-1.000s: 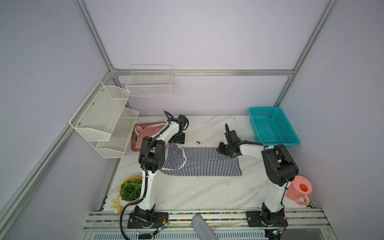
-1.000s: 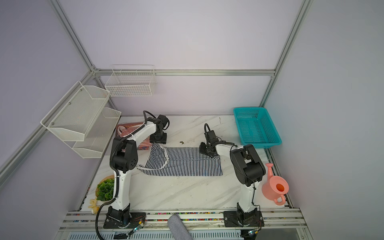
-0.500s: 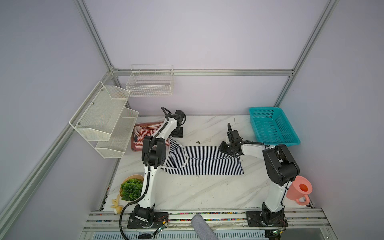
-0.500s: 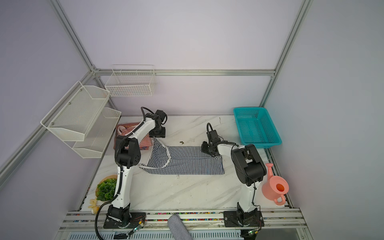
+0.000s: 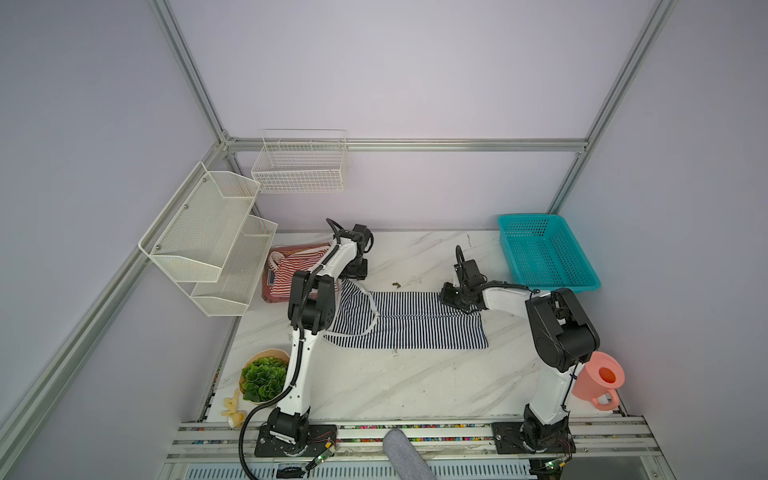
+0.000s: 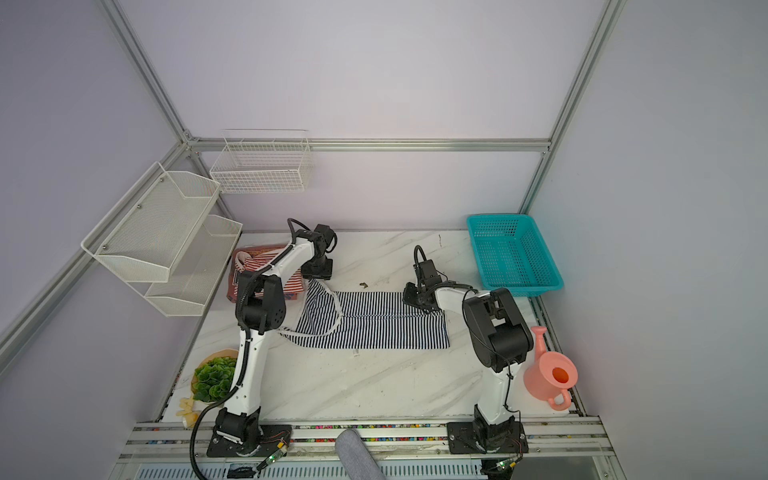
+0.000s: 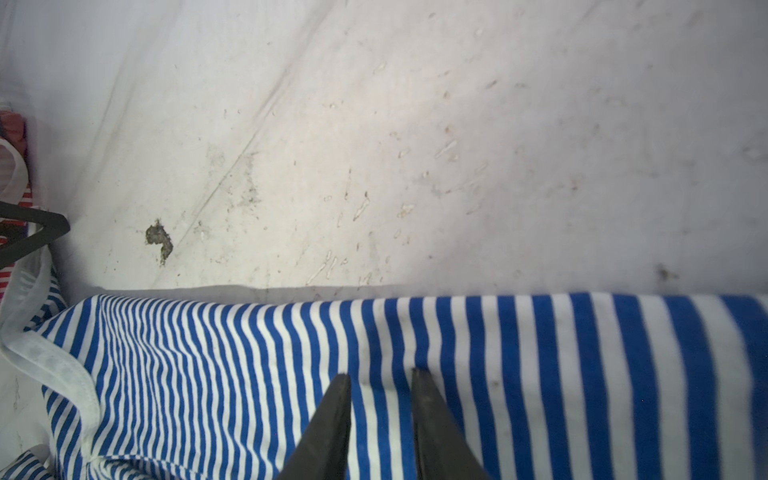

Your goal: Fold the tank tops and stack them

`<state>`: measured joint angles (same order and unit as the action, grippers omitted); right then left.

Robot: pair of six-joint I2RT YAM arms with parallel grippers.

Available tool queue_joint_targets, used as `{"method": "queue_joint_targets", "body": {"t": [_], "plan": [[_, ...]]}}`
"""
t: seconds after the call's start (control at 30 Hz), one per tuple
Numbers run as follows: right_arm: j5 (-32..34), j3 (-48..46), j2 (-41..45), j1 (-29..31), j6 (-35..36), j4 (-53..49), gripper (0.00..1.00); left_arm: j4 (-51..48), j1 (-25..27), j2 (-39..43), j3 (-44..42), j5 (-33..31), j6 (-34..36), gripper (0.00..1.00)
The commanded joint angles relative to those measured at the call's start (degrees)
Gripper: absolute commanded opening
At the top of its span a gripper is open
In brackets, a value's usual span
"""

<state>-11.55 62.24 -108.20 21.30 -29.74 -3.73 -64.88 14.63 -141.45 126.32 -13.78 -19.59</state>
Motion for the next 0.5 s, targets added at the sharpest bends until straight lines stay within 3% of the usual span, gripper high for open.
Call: {"method": "queue_joint_targets", "body": {"t": [0.0,0.2,0.47], "plan": [[4.1,-2.6,-0.2,-1.0,0.3,-7.1,0.30,-0.8,-0.8,-1.4,3.1,-1.0,0.9,0.40],[4.8,-3.4,1.2,-1.4,0.3,-7.7,0.30,-0.9,-1.2,0.3,0.4,-2.5,0.6,0.22],[4.9,-4.1,1.4,-1.5,0.4,-7.8,0.30,-0.8,-1.4,4.9,-2.0,-4.9,-1.6,0.13]]}}
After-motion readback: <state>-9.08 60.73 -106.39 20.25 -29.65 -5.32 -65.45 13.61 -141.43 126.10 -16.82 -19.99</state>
